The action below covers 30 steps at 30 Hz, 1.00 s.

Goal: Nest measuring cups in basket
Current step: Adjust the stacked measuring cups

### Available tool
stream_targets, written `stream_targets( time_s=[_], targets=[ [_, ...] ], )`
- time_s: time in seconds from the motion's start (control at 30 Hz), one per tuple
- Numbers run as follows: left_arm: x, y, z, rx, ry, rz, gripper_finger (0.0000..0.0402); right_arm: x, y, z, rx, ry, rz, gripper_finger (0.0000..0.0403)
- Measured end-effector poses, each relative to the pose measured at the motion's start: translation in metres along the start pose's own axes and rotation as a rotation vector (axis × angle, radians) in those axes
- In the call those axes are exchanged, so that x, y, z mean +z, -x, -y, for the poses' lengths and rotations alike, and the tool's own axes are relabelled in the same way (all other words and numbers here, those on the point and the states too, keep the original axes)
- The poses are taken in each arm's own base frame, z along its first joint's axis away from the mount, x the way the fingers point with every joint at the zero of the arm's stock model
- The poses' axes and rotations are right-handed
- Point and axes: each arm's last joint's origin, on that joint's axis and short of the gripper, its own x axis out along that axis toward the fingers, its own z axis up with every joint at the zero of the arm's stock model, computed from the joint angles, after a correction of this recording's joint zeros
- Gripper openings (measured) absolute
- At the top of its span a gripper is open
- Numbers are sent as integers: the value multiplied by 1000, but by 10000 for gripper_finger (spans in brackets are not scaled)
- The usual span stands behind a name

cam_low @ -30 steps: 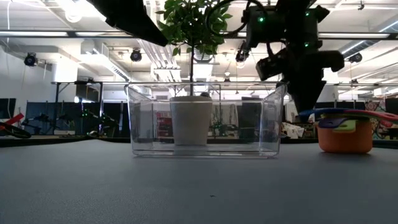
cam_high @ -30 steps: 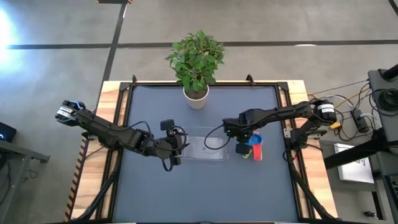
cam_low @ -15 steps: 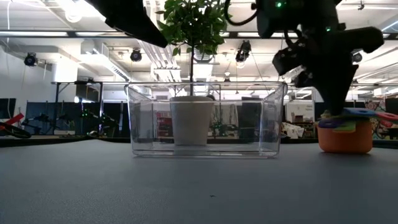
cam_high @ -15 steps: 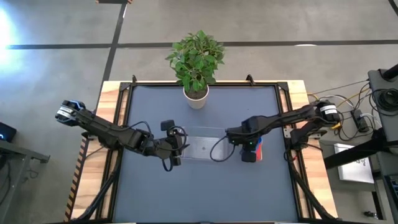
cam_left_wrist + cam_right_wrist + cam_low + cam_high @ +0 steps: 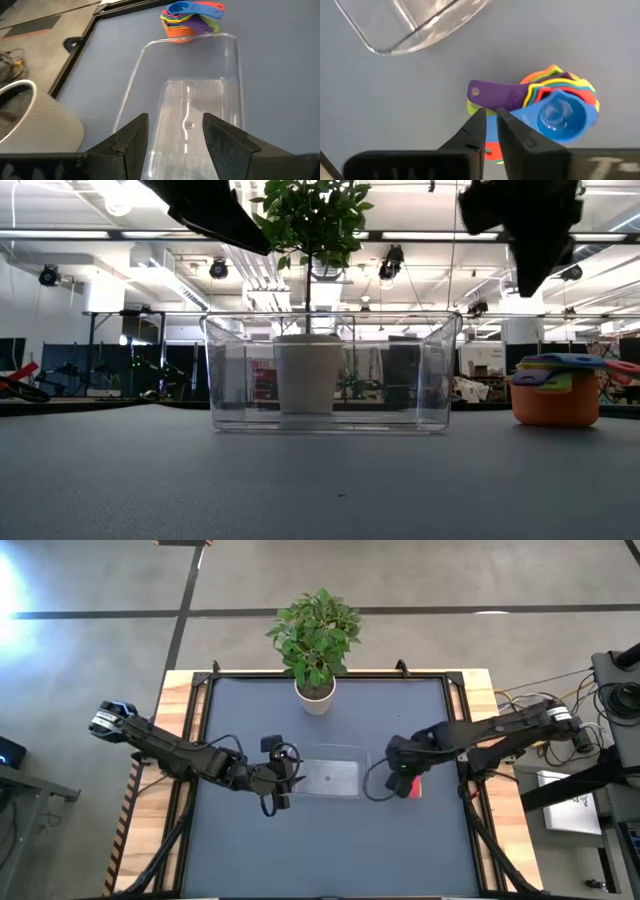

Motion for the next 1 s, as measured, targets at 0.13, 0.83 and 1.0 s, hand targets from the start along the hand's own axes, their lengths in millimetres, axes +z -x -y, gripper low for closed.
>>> stream_targets(
  time_s=[0.13,0.83,1.0],
  targets=[
    [0,0,0,-12,-8,-1,170,-18,7,-3,32,-116,14,87],
    [-21,-4,8,-89,-13,-61,170,-42,-30,-19,-218,-503,-70,382],
    [-22,-2,10,-97,-20,-58,170,-49,-38,-8,-212,-569,-35,386]
  ],
)
